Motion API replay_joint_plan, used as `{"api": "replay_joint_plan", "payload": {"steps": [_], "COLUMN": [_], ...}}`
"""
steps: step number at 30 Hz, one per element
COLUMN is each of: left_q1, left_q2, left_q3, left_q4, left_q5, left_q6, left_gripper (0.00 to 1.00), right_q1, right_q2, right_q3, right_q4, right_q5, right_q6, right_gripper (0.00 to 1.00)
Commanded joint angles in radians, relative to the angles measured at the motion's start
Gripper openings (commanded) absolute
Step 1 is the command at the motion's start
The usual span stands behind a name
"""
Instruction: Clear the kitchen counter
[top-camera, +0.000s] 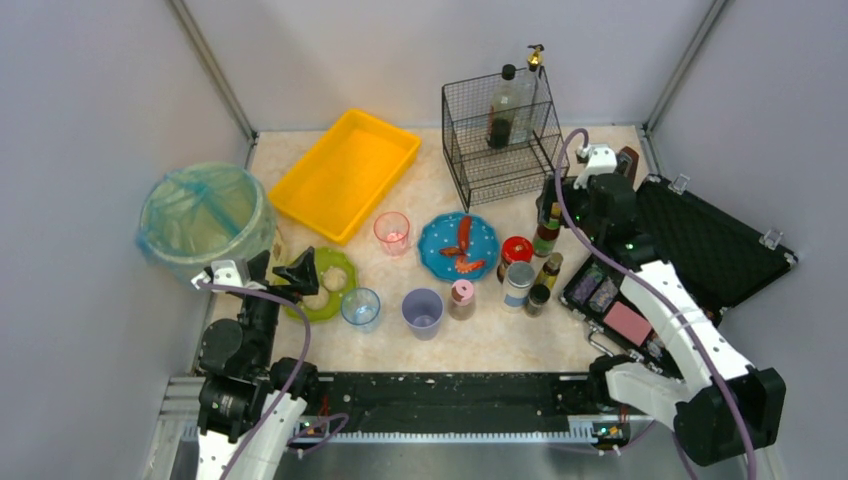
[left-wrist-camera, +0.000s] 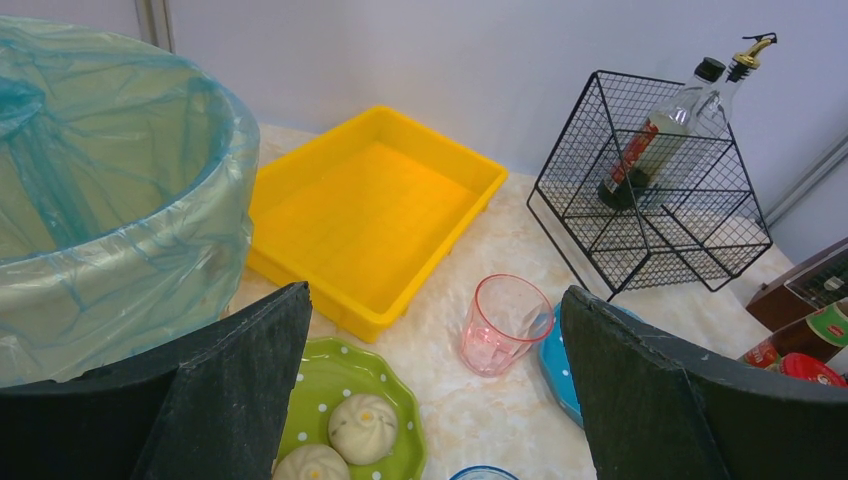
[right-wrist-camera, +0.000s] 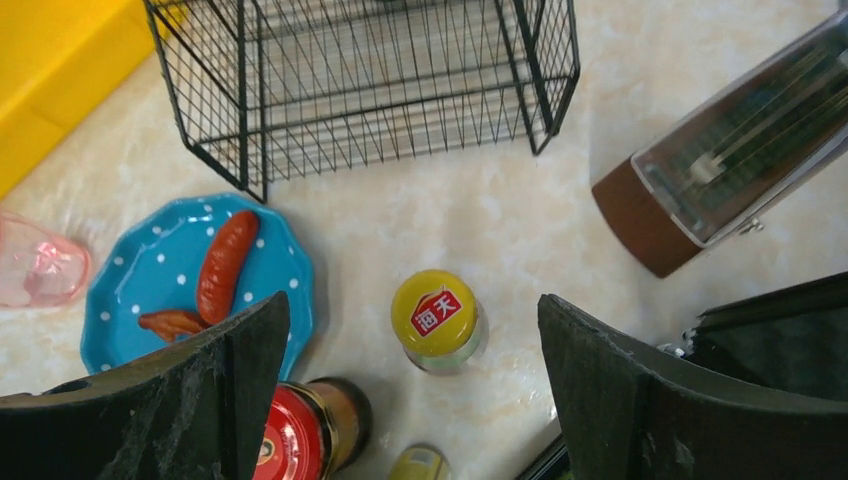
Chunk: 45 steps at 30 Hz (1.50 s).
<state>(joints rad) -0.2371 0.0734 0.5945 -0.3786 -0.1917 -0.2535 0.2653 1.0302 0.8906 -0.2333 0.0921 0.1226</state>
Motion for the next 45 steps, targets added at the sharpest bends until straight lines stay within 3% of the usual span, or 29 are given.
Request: {"api": "replay_joint_plan", "payload": {"steps": [1,8,20,27,32,45], "left_q1": [-0.002,-0.008,-0.014,-0.018,-0.019,-0.019], "left_q2": [-0.011,-0.014,-0.01,-0.007,-0.006,-0.004], "left_q3": [0.008,0.008,0.007,0.008,0.008,0.007], "left_q4": [0.015,0.015,0.014,0.016,0.017,0.014], "left_q5": [0.012,0.013,0.012,0.012,0.013,0.011], "left_q6": [-0.004,-0.004,-0.003,-0.003,-0.003,-0.001], "left_gripper": [0.99,0.99,0.99,0.99,0.99,0.99], "right_q1": [-0.003,-0.009,-0.016,-0.016,-0.015,-0.006], "right_q2": [0.041,0.086,0.159,0.146,0.109,0.12], "right_q3": [-0.035,-0.097,-0.127,-0.12,-0.068,0.264], "right_q4": [0.034,0.092,0.195,0.162,0.114,-0.069], "right_q5": [0.01,0.033,-0.011,0.022,0.017,-0.042], "right_q6": [0.064,0.067,0.042,0.025,-0.003,-0.08], "right_gripper": [0.91,0.83,0.57,0.29,0.02,0.0]}}
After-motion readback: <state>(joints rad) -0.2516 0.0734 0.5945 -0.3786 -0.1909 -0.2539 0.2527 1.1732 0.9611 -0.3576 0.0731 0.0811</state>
